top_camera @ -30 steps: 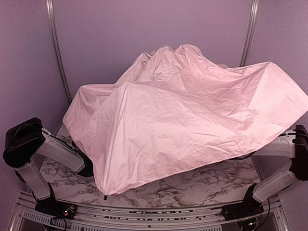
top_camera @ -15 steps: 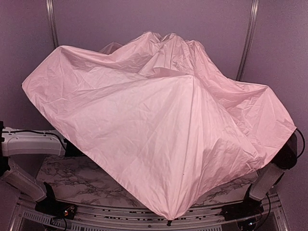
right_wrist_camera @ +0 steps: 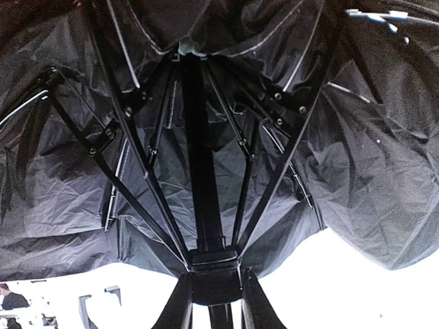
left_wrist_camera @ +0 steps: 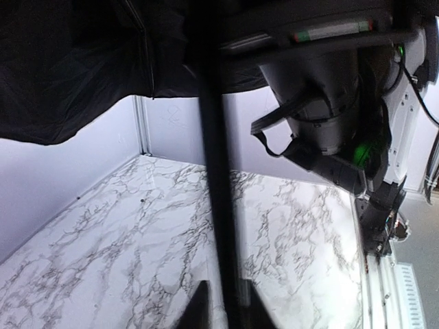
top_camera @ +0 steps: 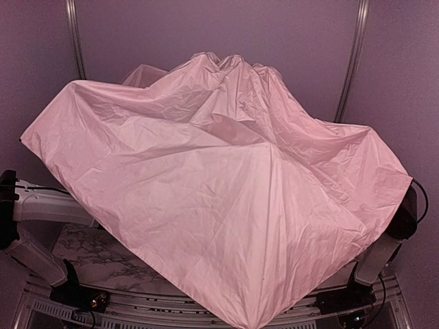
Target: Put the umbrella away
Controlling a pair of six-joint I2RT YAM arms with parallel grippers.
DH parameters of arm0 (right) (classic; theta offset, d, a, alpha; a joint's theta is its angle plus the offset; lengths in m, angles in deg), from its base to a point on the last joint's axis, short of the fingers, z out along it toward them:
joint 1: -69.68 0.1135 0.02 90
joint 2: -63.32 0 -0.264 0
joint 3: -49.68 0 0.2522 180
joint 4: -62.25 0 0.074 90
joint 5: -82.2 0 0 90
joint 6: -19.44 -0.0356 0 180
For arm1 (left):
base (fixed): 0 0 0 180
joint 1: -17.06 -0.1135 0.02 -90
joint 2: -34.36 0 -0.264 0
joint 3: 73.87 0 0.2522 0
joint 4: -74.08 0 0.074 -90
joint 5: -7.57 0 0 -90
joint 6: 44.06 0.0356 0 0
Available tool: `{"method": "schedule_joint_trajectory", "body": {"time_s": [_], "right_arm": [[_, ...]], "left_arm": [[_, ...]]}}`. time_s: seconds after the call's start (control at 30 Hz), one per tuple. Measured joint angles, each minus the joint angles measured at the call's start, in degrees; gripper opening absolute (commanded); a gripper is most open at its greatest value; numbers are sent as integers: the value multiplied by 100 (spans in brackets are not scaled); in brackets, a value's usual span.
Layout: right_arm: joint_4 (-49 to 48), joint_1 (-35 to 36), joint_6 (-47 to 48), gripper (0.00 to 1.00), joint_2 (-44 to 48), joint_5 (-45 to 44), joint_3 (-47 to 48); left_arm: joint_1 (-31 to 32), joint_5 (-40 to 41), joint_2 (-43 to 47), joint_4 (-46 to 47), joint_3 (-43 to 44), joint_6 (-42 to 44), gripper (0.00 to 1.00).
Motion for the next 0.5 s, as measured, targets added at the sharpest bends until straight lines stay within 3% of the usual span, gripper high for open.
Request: {"method": "schedule_joint_trajectory", "body": {"time_s": [0.23,0.5], "right_arm": [[35,-20,417,0,181,-55,-251],[1934,-103,1563,1,973,155,-302]], "left_arm": [[15,129,48,46,-109,-153,0],[22,350,151,-136,-114,-133,0]]}}
